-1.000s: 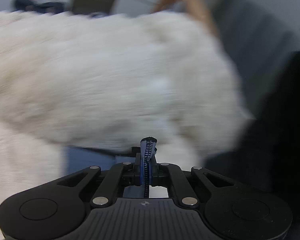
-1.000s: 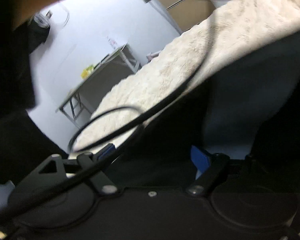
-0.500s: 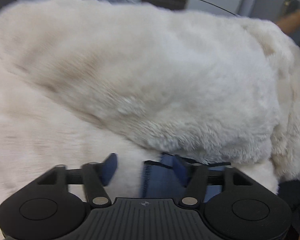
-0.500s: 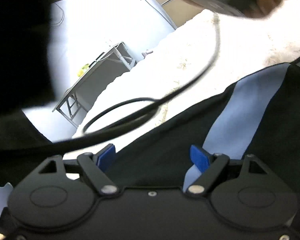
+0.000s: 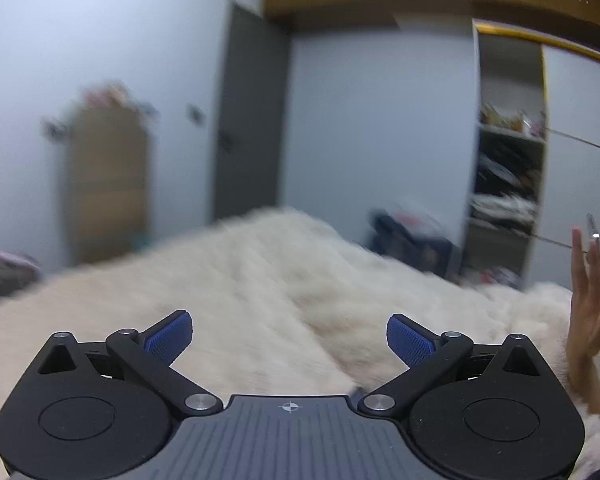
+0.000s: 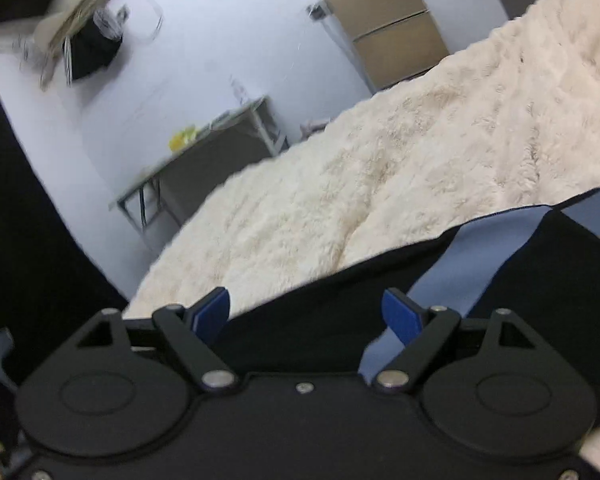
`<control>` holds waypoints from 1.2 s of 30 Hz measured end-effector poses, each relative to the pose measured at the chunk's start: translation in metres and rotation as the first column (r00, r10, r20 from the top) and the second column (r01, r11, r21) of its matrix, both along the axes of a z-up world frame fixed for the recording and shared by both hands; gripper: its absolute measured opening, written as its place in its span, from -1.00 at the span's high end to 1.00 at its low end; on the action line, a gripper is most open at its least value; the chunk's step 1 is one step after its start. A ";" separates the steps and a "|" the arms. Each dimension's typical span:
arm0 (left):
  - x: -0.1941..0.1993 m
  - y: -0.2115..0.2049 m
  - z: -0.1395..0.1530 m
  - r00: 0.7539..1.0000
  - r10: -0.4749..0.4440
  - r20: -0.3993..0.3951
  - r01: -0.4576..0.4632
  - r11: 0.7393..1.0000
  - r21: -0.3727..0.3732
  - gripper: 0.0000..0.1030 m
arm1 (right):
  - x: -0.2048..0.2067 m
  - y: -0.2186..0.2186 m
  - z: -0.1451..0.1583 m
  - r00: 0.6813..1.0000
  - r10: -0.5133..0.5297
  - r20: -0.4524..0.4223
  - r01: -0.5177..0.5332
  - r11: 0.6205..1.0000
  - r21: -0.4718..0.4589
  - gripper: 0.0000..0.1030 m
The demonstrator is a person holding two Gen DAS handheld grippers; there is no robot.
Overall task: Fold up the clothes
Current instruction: 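Release the garment with the left gripper and grasp the blue-grey end with the right gripper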
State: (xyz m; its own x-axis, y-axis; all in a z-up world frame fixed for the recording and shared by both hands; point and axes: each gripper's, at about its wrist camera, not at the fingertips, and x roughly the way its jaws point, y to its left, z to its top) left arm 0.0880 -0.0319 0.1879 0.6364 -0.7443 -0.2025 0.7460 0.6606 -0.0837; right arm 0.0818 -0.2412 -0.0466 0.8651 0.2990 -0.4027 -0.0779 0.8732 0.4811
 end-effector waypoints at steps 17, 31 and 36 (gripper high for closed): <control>-0.127 0.121 -0.138 0.944 0.227 -0.241 -0.284 0.929 -0.236 -0.99 | -0.075 -0.074 -0.003 0.877 -0.465 -0.124 0.465 0.885 -0.027 -0.61; -0.140 0.089 -0.189 0.896 0.279 -0.344 -0.348 0.925 -0.155 -0.99 | -0.054 -0.141 -0.043 0.603 -0.755 -0.256 0.796 0.589 0.139 -0.61; -0.143 0.080 -0.184 0.910 0.237 -0.341 -0.307 0.937 -0.166 -0.99 | -0.015 -0.180 -0.056 0.585 -0.752 -0.305 0.803 0.591 0.084 -0.59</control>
